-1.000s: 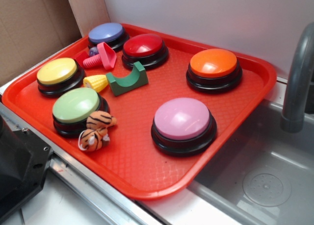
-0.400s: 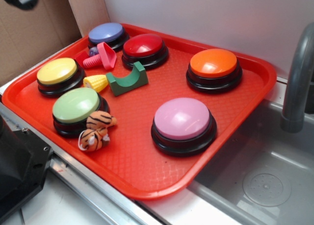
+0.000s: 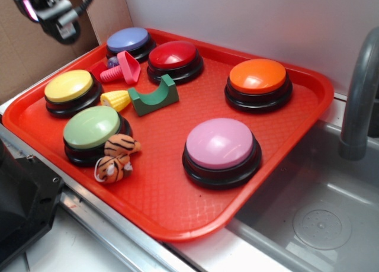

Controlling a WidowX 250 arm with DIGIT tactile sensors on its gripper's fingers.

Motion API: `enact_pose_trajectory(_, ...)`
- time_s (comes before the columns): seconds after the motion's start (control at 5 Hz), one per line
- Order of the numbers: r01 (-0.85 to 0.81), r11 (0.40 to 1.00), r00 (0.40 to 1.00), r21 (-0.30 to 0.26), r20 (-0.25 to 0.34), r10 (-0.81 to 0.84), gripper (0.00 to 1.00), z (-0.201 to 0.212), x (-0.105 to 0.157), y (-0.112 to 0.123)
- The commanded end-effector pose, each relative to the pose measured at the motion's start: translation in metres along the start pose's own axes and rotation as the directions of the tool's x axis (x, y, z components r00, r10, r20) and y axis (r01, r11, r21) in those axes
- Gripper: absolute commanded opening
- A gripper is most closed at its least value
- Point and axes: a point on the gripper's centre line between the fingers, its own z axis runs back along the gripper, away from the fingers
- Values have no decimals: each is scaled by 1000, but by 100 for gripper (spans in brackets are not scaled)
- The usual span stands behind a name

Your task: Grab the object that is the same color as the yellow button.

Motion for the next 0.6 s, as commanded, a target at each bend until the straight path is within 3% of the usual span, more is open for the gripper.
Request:
enact_pose_trajectory(0.0, 68, 997, 997, 39, 26, -69, 100, -51, 21, 27)
enact_pose_trajectory(0.4, 113, 991, 994, 71, -24, -111, 100, -84, 30, 30)
